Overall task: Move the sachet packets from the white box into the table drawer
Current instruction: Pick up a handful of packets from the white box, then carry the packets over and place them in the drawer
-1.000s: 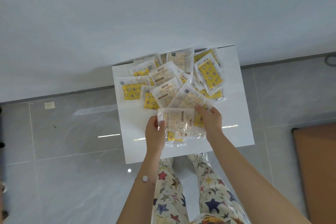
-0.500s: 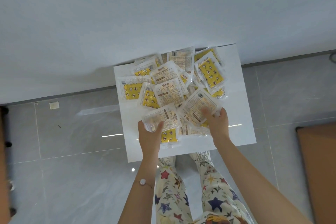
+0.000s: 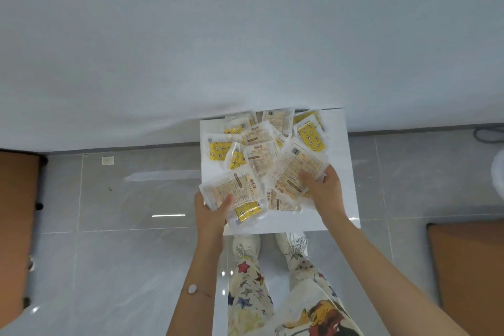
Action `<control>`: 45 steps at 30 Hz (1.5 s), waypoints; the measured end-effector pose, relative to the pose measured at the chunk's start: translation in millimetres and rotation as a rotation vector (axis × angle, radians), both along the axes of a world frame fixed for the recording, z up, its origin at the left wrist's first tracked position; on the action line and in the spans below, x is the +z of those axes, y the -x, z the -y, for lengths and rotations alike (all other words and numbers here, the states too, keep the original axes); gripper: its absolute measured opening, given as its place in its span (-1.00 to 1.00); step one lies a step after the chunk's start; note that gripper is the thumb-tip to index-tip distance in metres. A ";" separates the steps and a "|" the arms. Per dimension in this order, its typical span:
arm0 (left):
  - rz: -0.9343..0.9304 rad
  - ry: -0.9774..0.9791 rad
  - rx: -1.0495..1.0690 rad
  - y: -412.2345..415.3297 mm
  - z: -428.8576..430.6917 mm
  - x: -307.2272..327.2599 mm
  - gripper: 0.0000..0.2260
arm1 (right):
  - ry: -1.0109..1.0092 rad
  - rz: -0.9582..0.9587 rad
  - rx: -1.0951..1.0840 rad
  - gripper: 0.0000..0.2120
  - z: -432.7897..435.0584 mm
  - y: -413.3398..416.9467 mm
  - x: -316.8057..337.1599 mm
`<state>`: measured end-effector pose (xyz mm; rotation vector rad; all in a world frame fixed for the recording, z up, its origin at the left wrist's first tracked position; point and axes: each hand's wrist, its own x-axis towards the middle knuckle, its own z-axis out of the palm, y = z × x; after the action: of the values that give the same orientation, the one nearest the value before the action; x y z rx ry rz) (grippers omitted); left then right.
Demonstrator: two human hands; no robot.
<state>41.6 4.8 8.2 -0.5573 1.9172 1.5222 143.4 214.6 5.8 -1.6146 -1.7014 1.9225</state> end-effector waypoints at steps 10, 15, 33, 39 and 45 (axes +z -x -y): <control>-0.087 -0.196 0.218 -3.2 66.9 158.4 -0.61 | -0.045 -0.133 0.321 -0.73 19.3 39.3 169.9; -0.178 -0.211 0.386 -17.9 139.6 210.2 -0.60 | -0.015 -0.206 0.507 -0.77 89.0 73.5 227.9; -0.331 -0.089 0.993 -100.3 510.0 263.9 -0.65 | 0.067 -0.250 1.133 -0.77 491.8 134.9 282.3; -0.364 -0.089 1.207 -137.1 598.0 260.8 -0.66 | 0.104 -0.244 1.346 -0.74 614.2 146.6 284.7; -0.351 -0.065 1.477 -160.0 661.2 252.3 -0.56 | 0.142 -0.207 1.611 -0.78 728.1 163.7 270.9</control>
<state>201.6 -656.4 260.5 -2.0619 1.5988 2.6078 -20.3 -513.4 276.7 0.4051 -3.1199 2.4118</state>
